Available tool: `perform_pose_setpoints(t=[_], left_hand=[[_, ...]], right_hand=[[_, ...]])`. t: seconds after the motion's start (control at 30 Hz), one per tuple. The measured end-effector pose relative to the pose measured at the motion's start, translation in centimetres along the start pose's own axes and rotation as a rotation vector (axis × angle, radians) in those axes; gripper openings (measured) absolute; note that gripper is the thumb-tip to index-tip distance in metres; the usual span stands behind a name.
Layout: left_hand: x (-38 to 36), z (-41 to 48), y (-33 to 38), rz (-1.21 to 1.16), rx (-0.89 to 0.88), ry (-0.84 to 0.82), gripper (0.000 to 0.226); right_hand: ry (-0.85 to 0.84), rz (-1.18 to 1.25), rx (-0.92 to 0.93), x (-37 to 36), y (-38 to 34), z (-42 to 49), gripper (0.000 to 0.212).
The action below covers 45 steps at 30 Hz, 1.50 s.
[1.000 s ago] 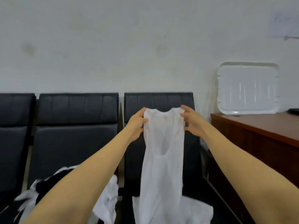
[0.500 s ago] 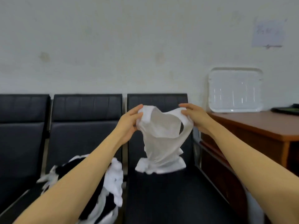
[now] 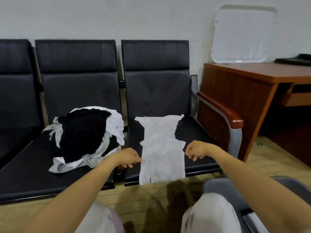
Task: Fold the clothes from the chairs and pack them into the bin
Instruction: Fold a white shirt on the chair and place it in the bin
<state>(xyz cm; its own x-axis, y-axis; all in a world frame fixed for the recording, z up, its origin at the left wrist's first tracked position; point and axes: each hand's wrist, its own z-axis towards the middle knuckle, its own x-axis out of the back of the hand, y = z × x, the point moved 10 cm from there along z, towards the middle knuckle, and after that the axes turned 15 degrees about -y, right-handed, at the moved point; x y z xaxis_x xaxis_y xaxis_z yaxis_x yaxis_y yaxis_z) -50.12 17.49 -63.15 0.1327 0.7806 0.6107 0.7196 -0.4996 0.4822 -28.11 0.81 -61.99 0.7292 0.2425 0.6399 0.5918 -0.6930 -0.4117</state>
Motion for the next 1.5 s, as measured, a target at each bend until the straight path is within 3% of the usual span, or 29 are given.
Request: perform_pose_setpoints(t=[0.07,0.2,0.33,0.43,0.57,0.73,0.8,0.97,1.03,1.07,1.17,1.23,1.27,1.4,1.5], left_hand=[[0.7,1.5,0.1,-0.016,-0.023,0.078,0.022],[2.1,5.3,-0.3,0.019,-0.02,0.242,0.018],[3.6,8.8,-1.0,-0.164,-0.057,0.379,0.021],[5.1,11.3,-1.4,-0.333,-0.11,0.475,0.032],[6.5,14.0,-1.9,-0.494,-0.105,0.506,0.047],[6.6,16.0,-1.7,-0.445,-0.093,0.465,0.016],[6.9,15.6,-1.1,-0.536,-0.149,0.488,0.013],[7.4,14.0,1.3,-1.298,-0.453,0.333,0.016],[8.8,12.6,0.1,-1.518,-0.546,0.422,0.017],[9.3,11.6,-1.4,-1.542,-0.52,0.507,0.02],[8.3,9.7,-8.0,-1.481,-0.217,0.724,0.023],[7.0,10.2,-10.5,-1.53,-0.122,0.652,0.042],[6.5,10.3,-10.8,-1.509,-0.082,0.585,0.045],[5.1,10.3,-8.0,-1.298,-0.094,0.197,0.031],[4.1,10.3,-8.0,-1.136,-0.028,0.077,0.029]], right_hand=[[0.049,-0.035,-0.003,-0.5,-0.2,1.8,0.019],[0.239,-0.013,-0.033,0.3,0.0,5.8,0.036],[0.423,0.126,-0.046,2.5,1.2,8.9,0.012],[0.52,0.244,-0.081,4.0,2.5,11.0,0.037],[0.553,0.307,-0.154,4.8,4.1,13.4,0.037],[0.464,0.327,-0.207,5.0,4.6,15.4,0.024],[0.439,0.373,-0.204,5.3,4.5,15.6,0.02],[0.566,0.953,0.116,7.0,3.5,12.8,0.015],[0.694,1.11,0.223,8.1,3.9,10.6,0.013],[0.764,1.189,0.263,8.4,4.6,9.5,0.013],[0.933,1.344,0.266,8.1,7.6,7.1,0.013],[0.932,1.179,0.127,7.7,9.1,6.4,0.021],[0.854,1.044,0.051,7.5,9.3,6.8,0.027],[0.282,0.361,-0.127,5.1,6.8,9.6,0.029],[0.104,0.083,-0.243,3.9,6.2,10.0,0.037]])
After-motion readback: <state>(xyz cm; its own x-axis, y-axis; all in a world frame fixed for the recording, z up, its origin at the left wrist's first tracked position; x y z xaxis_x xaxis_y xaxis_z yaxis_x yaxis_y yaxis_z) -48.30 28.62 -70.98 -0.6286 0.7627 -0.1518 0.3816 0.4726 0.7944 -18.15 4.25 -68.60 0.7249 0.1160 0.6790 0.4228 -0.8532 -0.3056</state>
